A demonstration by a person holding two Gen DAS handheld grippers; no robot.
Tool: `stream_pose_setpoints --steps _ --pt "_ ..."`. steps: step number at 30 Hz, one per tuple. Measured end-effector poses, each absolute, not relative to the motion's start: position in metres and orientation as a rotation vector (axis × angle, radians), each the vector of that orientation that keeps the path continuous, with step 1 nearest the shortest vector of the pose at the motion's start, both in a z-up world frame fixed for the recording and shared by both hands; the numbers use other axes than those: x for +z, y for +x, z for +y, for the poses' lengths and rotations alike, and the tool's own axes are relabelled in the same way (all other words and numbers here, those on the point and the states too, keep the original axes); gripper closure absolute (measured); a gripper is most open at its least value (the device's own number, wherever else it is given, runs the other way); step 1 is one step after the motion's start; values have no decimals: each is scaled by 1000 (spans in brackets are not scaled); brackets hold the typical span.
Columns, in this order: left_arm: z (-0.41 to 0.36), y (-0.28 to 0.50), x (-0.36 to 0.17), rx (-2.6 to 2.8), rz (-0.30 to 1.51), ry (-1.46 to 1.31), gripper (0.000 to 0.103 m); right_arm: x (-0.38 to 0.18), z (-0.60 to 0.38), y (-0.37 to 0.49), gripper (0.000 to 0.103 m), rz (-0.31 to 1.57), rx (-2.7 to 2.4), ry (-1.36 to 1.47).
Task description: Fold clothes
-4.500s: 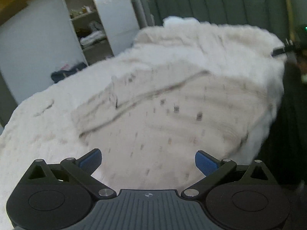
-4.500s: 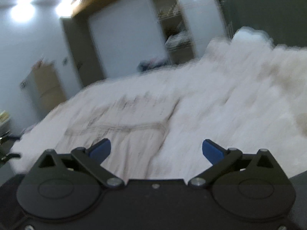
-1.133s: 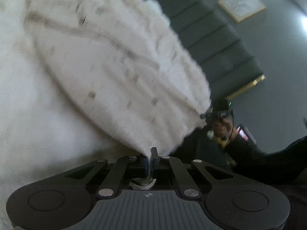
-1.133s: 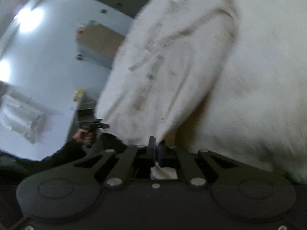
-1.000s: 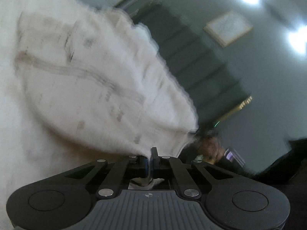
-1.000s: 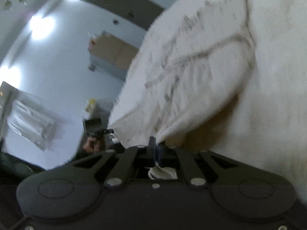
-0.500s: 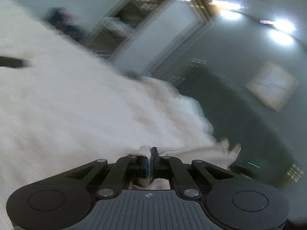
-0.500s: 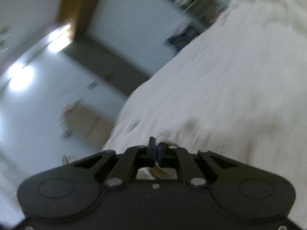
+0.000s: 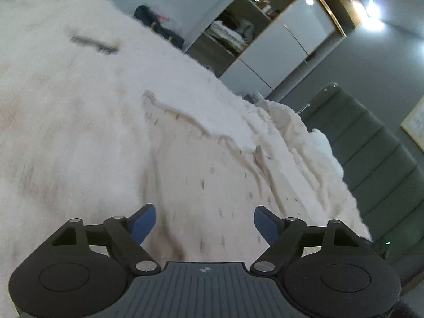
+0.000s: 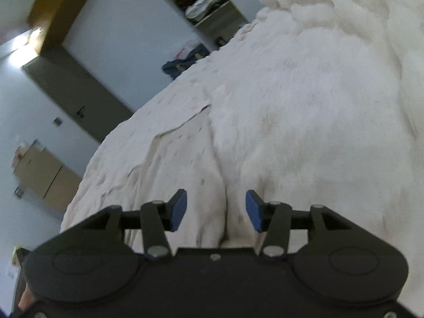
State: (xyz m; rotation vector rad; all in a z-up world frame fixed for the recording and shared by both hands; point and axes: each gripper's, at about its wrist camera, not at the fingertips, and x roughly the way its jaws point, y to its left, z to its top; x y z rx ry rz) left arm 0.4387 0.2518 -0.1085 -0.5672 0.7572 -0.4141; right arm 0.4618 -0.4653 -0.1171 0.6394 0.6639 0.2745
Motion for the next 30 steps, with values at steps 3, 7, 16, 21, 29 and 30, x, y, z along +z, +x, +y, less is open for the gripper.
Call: stream_pose_setpoints --steps 3,7,16,21,29,30 --pt "249 438 -127 -407 795 -567 26 -114 -456 477 52 679 313 615" --pt "233 455 -139 -450 797 -570 26 -110 -431 512 55 773 315 541" --pt "227 452 -149 -570 823 -626 98 -94 -433 447 102 744 410 564" --pt "240 423 -148 -596 836 -560 98 -111 -445 363 102 714 369 598" --pt "251 407 -158 -565 856 -539 51 -136 -441 320 86 722 247 555" --pt "251 405 -157 -568 842 -540 42 -134 -441 318 77 709 241 548"
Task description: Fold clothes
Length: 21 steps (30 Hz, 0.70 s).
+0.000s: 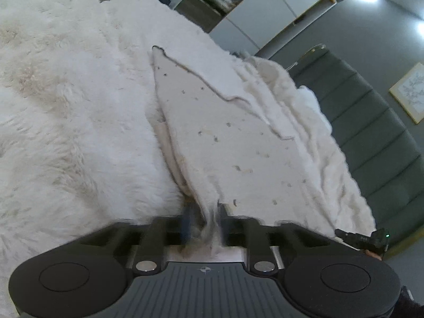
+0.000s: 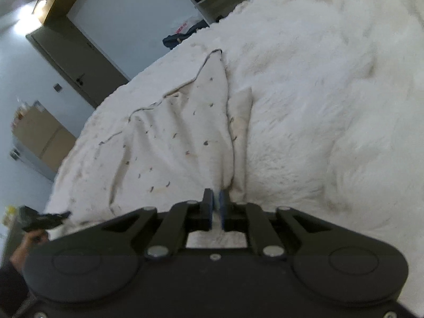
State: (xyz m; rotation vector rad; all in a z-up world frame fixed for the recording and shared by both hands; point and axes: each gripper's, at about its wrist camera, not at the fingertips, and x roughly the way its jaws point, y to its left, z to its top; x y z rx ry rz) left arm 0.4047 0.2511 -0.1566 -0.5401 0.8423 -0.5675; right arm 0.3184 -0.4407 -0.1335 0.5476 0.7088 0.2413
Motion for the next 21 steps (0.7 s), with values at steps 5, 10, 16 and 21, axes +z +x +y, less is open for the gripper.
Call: stream_pose_setpoints --steps 5,10,16,21 --pt "251 416 -157 -532 823 -558 36 -117 -449 357 66 640 243 524" --pt "244 432 -169 -516 843 -581 37 -138 -446 442 88 843 256 548" --pt "236 433 -168 -600 854 -568 93 -110 -444 396 102 720 296 574" --pt "231 425 -166 -626 871 -503 95 -117 -449 350 99 697 202 537"
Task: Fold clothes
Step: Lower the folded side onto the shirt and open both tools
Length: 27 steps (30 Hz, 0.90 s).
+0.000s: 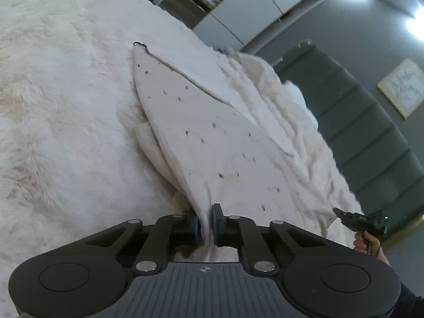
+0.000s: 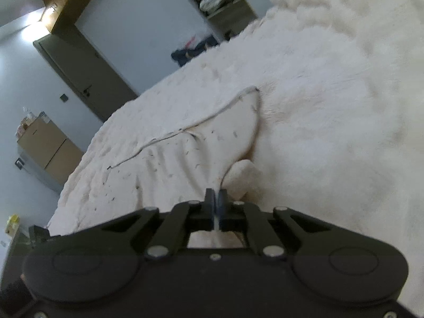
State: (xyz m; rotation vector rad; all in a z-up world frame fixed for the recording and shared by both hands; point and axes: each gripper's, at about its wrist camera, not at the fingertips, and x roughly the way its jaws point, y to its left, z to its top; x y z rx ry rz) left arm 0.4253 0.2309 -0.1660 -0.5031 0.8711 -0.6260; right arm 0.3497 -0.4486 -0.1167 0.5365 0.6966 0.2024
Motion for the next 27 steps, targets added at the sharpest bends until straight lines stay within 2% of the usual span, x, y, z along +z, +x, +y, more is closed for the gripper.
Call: stream_pose_setpoints --steps 2,3,5,8,9,11,13,16,18,21,26,27 --pt "231 424 -168 -617 886 -481 94 -125 -451 330 91 700 141 507" --pt "233 425 -169 -610 887 -502 92 -129 -452 319 90 701 110 491" --pt "236 425 -170 -597 886 -528 81 -131 -465 318 87 672 97 575" --pt "235 427 -171 -602 885 -542 68 -122 -475 333 65 603 90 603" --pt "235 429 -172 -607 888 -557 66 -120 -476 348 63 612 114 607" --pt "233 431 -175 -606 889 -577 59 -116 -477 379 63 631 164 615" --pt "230 433 -177 -600 888 -588 58 -115 -481 417 63 707 183 685" --pt "228 430 -177 -602 876 -572 57 -111 -474 424 65 774 190 667" --pt "226 428 -176 -605 867 -556 57 -111 -469 409 70 795 205 672" --pt "226 425 -174 -616 860 -551 55 -107 -467 362 71 747 245 709" --pt "221 421 -174 -648 858 -524 40 -112 -442 321 70 759 302 591" --pt "218 420 -174 -649 856 -512 40 -117 -438 325 71 767 306 584"
